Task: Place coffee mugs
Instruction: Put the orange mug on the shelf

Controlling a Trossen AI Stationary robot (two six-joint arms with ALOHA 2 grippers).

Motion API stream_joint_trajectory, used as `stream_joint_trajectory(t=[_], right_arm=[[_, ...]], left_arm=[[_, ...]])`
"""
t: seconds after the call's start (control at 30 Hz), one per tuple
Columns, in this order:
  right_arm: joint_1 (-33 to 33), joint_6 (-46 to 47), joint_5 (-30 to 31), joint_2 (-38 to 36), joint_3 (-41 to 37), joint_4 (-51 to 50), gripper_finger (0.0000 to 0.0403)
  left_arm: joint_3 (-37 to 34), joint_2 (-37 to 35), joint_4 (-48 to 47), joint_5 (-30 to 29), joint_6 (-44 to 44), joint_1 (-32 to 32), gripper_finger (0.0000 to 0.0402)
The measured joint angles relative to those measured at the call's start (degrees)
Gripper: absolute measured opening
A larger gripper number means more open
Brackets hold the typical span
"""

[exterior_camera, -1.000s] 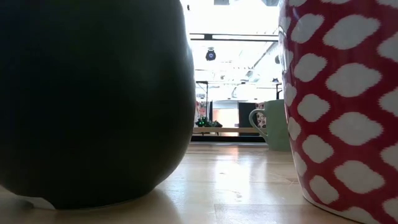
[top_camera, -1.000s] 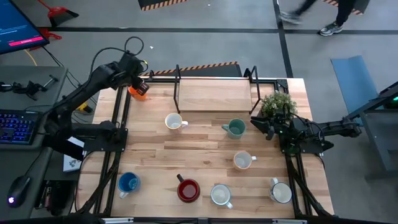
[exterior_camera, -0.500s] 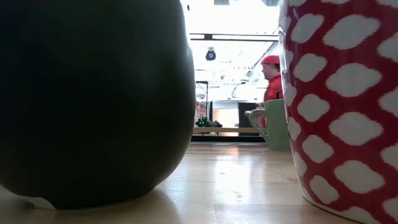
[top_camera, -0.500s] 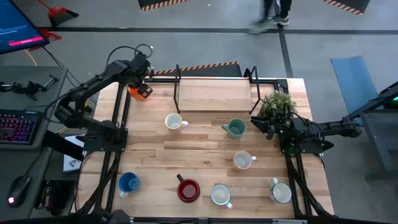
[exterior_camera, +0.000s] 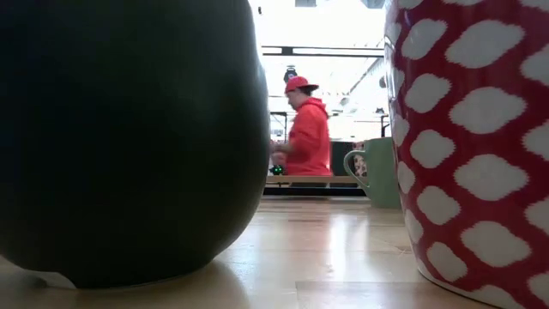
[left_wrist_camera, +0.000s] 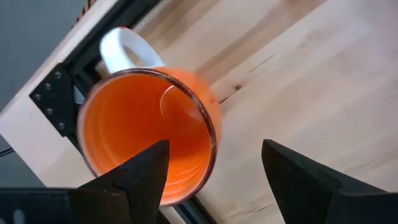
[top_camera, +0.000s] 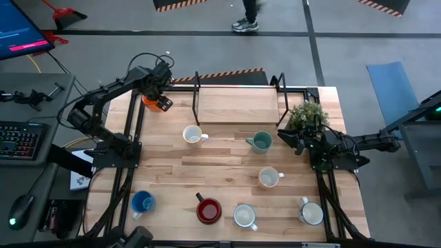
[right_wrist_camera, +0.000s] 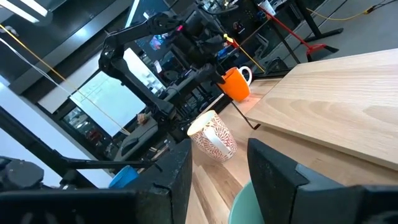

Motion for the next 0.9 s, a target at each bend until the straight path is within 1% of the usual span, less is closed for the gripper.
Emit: stream_joint_trajectory(t=[0.33,0.53,0.9], right_arm=[[-0.02,-0.35,-0.49,0.00,0.00,-0.04,0.0135],[-0.02,-0.47,-0.64,0.00,0.00,-0.04,0.0135],[-0.02,-1.20,-1.03,0.04,0.00,-0.13,0.0135]], left_arm=[[0.00,6.43,0.40,-0.31,0.11,0.00,0.0243],[0.00,9.74,2.41,-0.32,0.09,0.00,0.0243],[0.00,11.10,5.00,-0.33,0.11,0.00,0.0243]])
